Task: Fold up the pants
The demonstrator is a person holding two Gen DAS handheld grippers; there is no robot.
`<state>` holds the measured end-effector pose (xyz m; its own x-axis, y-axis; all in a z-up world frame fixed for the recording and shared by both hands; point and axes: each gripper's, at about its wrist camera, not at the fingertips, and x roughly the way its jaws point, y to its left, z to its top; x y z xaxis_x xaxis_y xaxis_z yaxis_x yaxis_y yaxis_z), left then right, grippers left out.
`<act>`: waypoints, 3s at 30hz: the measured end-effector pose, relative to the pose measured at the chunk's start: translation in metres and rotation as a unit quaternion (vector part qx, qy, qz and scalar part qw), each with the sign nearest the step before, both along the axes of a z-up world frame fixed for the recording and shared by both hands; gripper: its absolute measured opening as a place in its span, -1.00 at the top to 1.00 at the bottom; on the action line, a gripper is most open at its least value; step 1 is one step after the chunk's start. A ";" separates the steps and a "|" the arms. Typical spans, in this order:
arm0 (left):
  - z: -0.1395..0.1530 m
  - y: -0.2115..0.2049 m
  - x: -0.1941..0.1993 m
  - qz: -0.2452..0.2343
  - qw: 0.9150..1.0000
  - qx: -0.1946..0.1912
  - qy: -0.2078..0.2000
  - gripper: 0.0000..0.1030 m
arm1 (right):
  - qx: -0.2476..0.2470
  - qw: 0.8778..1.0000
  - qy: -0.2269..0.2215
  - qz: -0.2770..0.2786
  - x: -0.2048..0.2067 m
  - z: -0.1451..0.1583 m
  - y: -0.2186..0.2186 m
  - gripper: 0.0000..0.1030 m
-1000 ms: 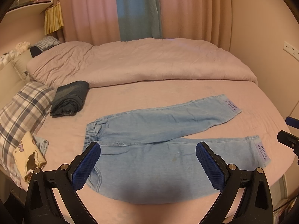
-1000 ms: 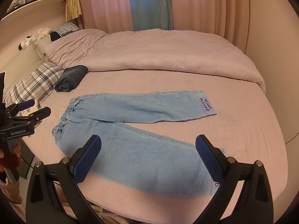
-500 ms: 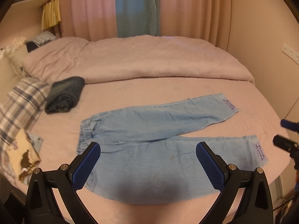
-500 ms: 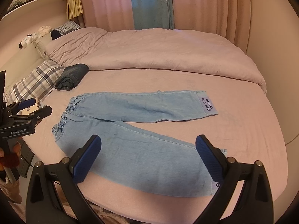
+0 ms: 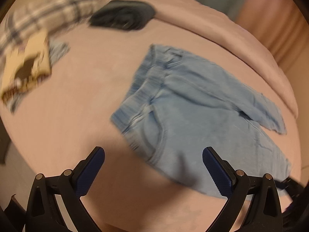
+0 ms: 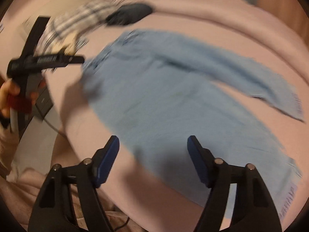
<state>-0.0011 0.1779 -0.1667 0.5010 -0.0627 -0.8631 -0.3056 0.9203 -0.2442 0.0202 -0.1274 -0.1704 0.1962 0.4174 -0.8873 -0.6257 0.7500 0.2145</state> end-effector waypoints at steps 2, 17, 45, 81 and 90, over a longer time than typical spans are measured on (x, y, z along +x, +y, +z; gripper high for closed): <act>-0.008 0.006 0.002 0.010 1.000 -0.026 0.003 -0.96 | -0.002 1.000 0.003 0.031 -0.004 -0.013 0.021 -0.34; -0.025 0.023 0.008 0.022 0.997 -0.072 -0.016 0.63 | -0.016 0.996 0.022 0.083 0.002 -0.042 0.065 0.84; 0.007 -0.018 0.241 -0.239 0.958 0.156 -0.029 -0.42 | -0.082 0.996 -0.036 0.002 0.292 -0.032 -0.020 -0.01; -0.013 -0.025 0.308 -0.329 0.928 0.170 -0.036 -0.43 | -0.202 0.970 -0.021 0.137 0.368 -0.030 -0.024 -0.04; -0.048 -0.041 0.336 -0.382 0.910 0.156 0.048 0.32 | -0.191 0.976 0.051 0.097 0.414 -0.069 -0.054 -0.07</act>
